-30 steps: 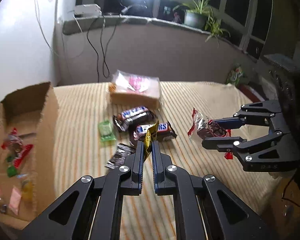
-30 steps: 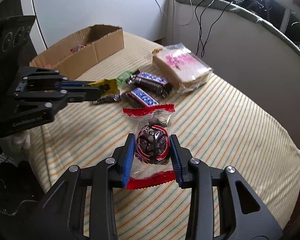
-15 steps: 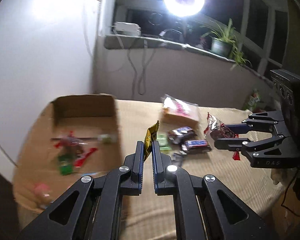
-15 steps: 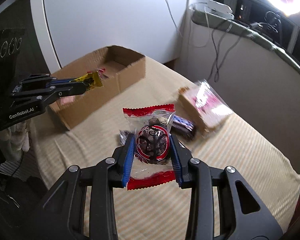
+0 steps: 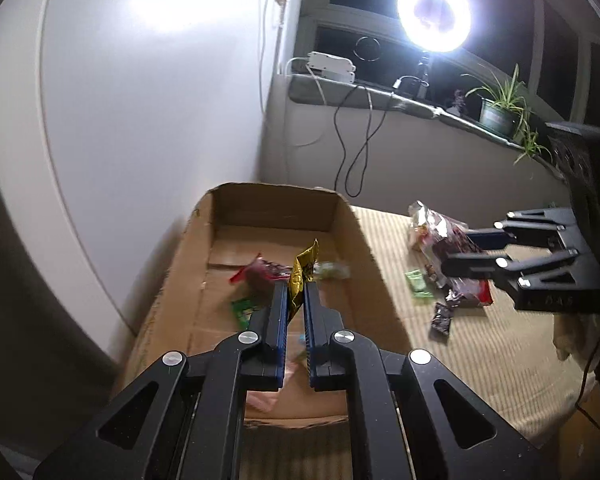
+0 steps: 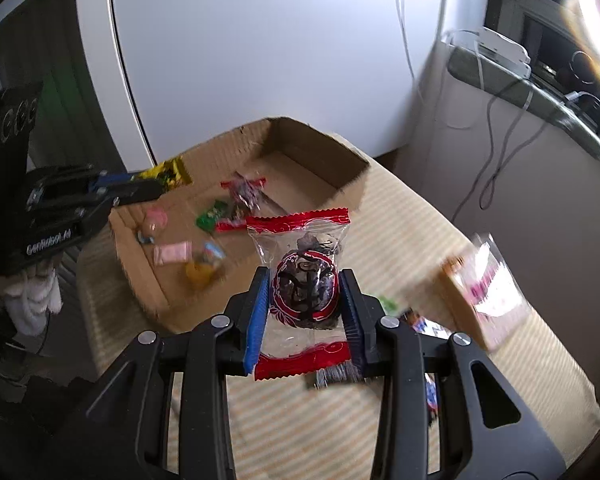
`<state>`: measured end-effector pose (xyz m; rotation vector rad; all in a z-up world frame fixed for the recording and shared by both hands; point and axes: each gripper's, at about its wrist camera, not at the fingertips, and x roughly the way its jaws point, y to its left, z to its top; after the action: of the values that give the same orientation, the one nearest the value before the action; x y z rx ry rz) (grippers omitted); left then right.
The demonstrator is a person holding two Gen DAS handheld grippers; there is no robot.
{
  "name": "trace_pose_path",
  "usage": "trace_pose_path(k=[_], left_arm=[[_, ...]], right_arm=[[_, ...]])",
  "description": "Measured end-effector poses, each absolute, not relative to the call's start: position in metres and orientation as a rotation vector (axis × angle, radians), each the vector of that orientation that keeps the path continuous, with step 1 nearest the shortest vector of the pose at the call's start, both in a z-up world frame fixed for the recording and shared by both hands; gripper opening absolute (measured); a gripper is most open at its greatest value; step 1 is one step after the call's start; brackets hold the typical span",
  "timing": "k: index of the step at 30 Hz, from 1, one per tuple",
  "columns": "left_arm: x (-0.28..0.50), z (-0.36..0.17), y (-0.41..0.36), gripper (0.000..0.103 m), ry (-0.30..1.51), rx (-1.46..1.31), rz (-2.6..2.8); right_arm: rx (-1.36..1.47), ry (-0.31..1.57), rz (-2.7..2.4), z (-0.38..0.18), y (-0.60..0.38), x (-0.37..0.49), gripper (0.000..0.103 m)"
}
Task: Organize snacks
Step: 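Carry both snacks into the cardboard box and open both tools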
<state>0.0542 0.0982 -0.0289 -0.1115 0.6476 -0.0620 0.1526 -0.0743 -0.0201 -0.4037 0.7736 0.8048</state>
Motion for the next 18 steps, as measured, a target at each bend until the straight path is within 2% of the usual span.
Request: trace_pose_path(k=[18], left_arm=[[0.061,-0.041,0.115,0.007,0.673,-0.127,-0.063]], right_arm=[[-0.440,0.823,0.836,-0.043,0.024,0.214,0.036]])
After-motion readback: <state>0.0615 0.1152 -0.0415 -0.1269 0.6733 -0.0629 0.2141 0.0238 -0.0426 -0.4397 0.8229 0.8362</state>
